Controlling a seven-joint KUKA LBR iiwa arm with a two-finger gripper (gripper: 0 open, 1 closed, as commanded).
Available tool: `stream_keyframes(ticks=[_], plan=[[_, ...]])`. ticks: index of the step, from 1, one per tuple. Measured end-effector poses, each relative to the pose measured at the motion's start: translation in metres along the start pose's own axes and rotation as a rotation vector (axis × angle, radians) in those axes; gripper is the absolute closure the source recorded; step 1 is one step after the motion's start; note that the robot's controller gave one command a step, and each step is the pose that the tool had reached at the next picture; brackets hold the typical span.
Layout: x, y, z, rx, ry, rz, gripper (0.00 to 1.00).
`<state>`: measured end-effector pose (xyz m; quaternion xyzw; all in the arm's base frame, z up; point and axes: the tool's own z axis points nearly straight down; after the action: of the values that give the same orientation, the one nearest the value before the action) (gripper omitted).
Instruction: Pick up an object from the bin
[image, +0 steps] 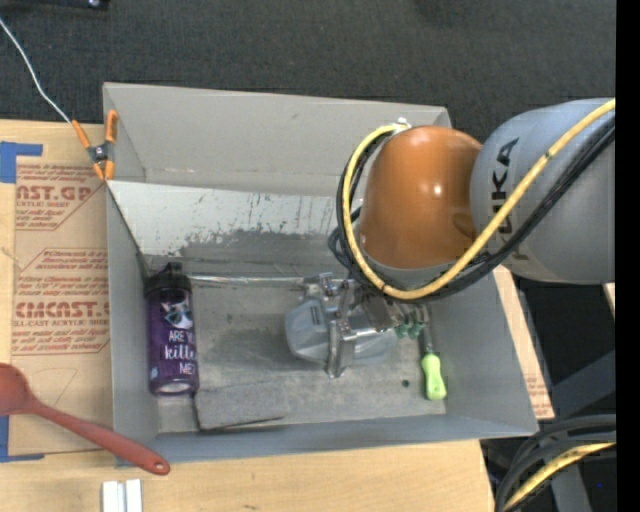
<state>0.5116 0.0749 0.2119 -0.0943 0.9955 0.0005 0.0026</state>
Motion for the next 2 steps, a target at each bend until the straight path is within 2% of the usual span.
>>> stream_keyframes(ticks=[1,2], plan=[[-0.007,-0.005,-0.01,0.0,-0.011,0.0,1.0],[-0.009,-0.018,0.082,-0.001,-0.003,0.077,1.0]])
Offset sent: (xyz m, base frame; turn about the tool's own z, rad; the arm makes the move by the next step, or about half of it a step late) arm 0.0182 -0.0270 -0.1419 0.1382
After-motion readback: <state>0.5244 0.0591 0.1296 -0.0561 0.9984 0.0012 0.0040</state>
